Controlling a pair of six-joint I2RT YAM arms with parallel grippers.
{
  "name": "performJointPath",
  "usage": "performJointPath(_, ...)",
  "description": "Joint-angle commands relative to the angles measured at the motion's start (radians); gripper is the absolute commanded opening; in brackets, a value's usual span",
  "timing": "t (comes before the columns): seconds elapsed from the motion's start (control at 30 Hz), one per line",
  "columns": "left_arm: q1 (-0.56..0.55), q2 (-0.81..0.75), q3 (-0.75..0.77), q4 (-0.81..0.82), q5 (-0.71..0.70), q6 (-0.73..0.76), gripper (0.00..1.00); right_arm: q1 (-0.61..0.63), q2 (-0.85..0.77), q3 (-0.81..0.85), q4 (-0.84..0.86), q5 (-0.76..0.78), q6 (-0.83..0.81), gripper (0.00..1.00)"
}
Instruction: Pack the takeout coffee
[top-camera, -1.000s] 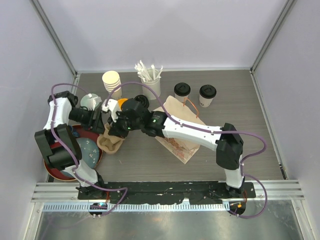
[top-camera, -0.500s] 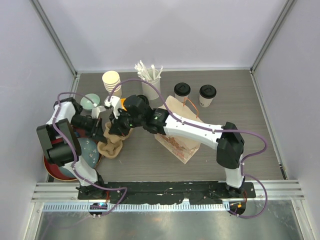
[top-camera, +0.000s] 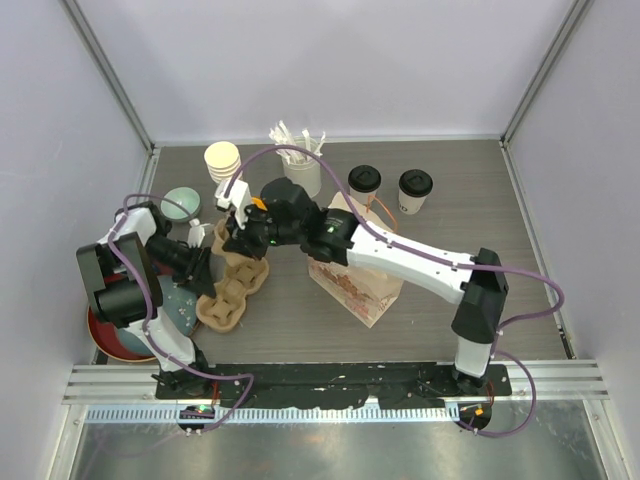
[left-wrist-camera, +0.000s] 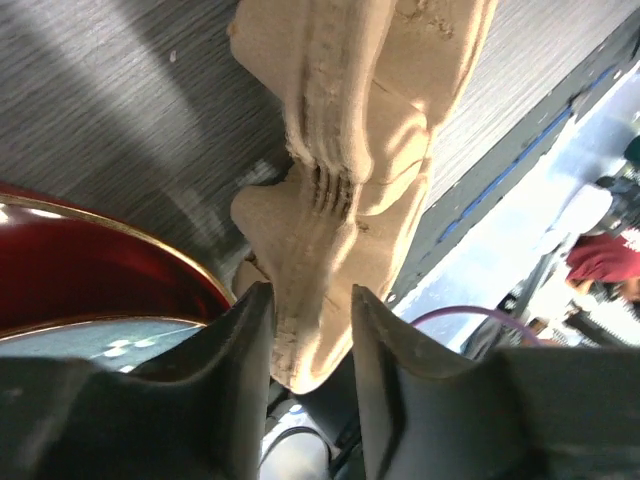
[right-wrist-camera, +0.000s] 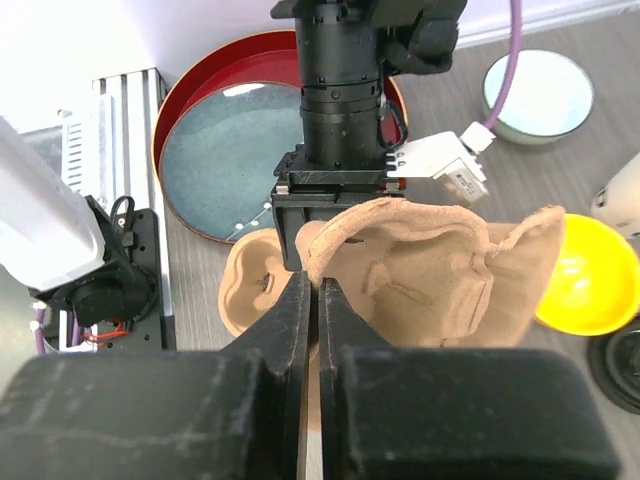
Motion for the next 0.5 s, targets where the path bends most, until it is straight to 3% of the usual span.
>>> performJointPath(0.0, -0.001, -0.007, 0.032, -0.018, 0.021, -0.012, 0.46, 0.002, -0.107, 0.053, -0.069, -0.004, -0.165, 0.01)
performJointPath(0.03, -0.001, -0.026, 0.047, -0.022, 0.032, -0.013, 0.55, 0.001, -0.11, 0.049, -0.09, -0.015, -0.197, 0.01)
performJointPath(0.13, 0.003, -0.052, 0.102, -0.05, 0.07, -0.022, 0.6, 0.013, -0.133, 0.009, -0.138, -0.043, -0.297, 0.01)
performJointPath(0.3, 0.025, -0.093, 0.234, -0.104, 0.167, -0.096, 0.64, 0.058, -0.145, -0.052, -0.162, -0.035, -0.441, 0.01)
performJointPath(0.47, 0.022, -0.155, 0.353, -0.145, 0.249, -0.171, 0.64, 0.133, -0.154, -0.114, -0.152, 0.114, -0.558, 0.01)
